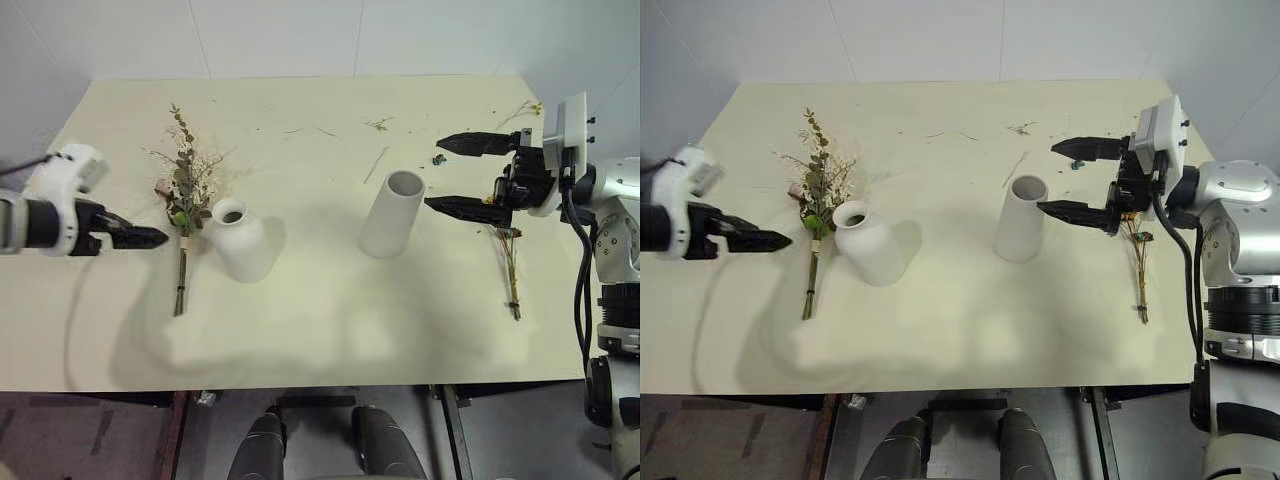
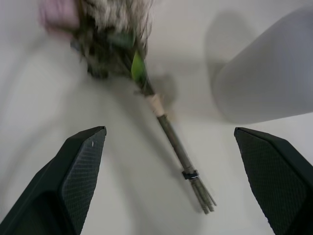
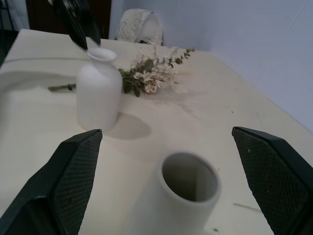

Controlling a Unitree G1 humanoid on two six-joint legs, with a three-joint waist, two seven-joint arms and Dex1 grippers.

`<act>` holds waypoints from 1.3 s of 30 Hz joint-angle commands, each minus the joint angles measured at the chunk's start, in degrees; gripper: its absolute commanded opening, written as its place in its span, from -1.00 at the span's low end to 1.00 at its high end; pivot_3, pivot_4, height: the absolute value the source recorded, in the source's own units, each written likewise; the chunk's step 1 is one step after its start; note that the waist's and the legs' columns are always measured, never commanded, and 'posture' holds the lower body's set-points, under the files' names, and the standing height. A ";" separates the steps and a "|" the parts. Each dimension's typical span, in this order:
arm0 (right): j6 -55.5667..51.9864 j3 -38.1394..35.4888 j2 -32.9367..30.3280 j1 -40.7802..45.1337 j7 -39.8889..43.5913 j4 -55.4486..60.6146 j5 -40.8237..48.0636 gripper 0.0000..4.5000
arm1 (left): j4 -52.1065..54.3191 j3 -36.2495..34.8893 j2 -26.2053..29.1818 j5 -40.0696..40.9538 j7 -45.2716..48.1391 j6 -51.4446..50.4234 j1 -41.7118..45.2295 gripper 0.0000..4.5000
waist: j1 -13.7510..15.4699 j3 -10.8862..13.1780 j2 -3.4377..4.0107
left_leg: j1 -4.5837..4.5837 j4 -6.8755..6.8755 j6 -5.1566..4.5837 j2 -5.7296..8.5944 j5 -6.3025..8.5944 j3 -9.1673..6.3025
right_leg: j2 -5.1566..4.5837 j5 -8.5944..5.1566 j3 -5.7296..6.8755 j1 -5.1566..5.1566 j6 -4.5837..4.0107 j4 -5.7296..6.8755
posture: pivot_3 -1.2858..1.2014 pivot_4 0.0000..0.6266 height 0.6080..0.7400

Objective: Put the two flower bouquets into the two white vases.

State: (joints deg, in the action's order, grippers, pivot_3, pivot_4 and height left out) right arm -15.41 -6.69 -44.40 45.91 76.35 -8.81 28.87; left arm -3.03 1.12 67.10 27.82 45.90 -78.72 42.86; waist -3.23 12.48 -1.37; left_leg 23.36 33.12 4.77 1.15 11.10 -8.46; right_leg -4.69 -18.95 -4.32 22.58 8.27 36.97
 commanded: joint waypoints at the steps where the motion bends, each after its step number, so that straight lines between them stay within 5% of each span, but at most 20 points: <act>1: -0.20 -1.31 -0.63 0.71 -0.43 2.41 1.14 1.00 | 3.06 1.56 -0.55 -1.63 -2.69 -2.42 -0.35 0.99 | -0.15 -0.01 -0.02 | 0.00 0.00 0.02 0.00 0.01 0.01 | 0.00 0.00 -0.04 0.01 0.00 -0.01 | 0.03 -0.52 1.00; 11: -1.80 -1.50 -1.50 1.62 1.13 6.70 3.41 1.00 | -1.80 -0.47 -11.51 -5.68 -12.74 -2.60 -0.02 0.99 | 0.09 -0.02 -0.03 | 0.00 0.08 0.06 -0.01 0.03 0.05 | 0.02 0.01 -0.11 0.02 0.01 0.01 | 0.03 -0.52 1.00; 19: -3.26 -1.81 -2.82 3.56 2.14 5.58 4.11 1.00 | -4.95 2.37 -12.82 -5.88 -12.48 -4.79 0.73 0.99 | 0.13 -0.05 -0.09 | -0.02 0.10 0.07 -0.02 0.04 0.07 | 0.02 0.01 -0.13 0.02 0.01 0.03 | 0.03 -0.52 1.00; 22: -4.07 -2.26 -2.91 3.10 1.47 5.57 4.57 1.00 | -5.52 2.31 -12.86 -5.65 -12.09 -5.15 0.69 0.75 | 0.20 -0.05 -0.09 | -0.02 0.12 0.09 -0.01 0.05 0.07 | 0.01 0.01 -0.14 0.00 0.01 0.00 | 0.03 -0.52 1.00; 30: -6.24 -2.09 -3.21 -0.07 2.86 8.36 6.86 1.00 | -7.70 3.55 -11.14 -6.68 -10.61 -2.55 -2.39 -0.34 | 0.14 -0.06 -0.09 | -0.05 0.14 0.09 0.00 0.05 0.11 | 0.01 0.01 -0.20 -0.01 0.02 0.03 | 0.03 -0.52 1.00; 35: -5.29 -2.07 -2.87 -0.66 2.27 8.80 6.13 1.00 | -12.68 -3.57 -14.81 -7.27 -13.56 0.51 -2.24 -0.98 | 0.20 -0.08 -0.06 | -0.10 0.15 0.08 0.00 0.07 0.24 | 0.01 0.02 -0.31 -0.01 0.03 0.05 | 0.03 -0.52 1.00; 39: -5.56 -2.91 -2.41 -3.06 0.41 10.28 6.39 1.00 | -15.80 -12.17 -17.89 -6.52 -14.87 5.72 -3.41 -0.99 | 0.72 -0.09 -0.06 | -0.14 0.34 0.08 0.00 0.07 0.23 | 0.01 0.03 -0.30 -0.04 0.04 0.21 | 0.03 -0.52 1.00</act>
State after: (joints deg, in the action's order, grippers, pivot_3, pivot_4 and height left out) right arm -21.28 -7.36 -46.38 43.46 77.70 -0.76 34.40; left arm -17.52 -7.79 49.32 21.26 32.05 -75.76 40.24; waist -2.51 12.39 -1.43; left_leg 23.23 33.52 4.85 1.15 11.17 -8.23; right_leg -4.67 -18.91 -4.62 22.53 8.31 37.20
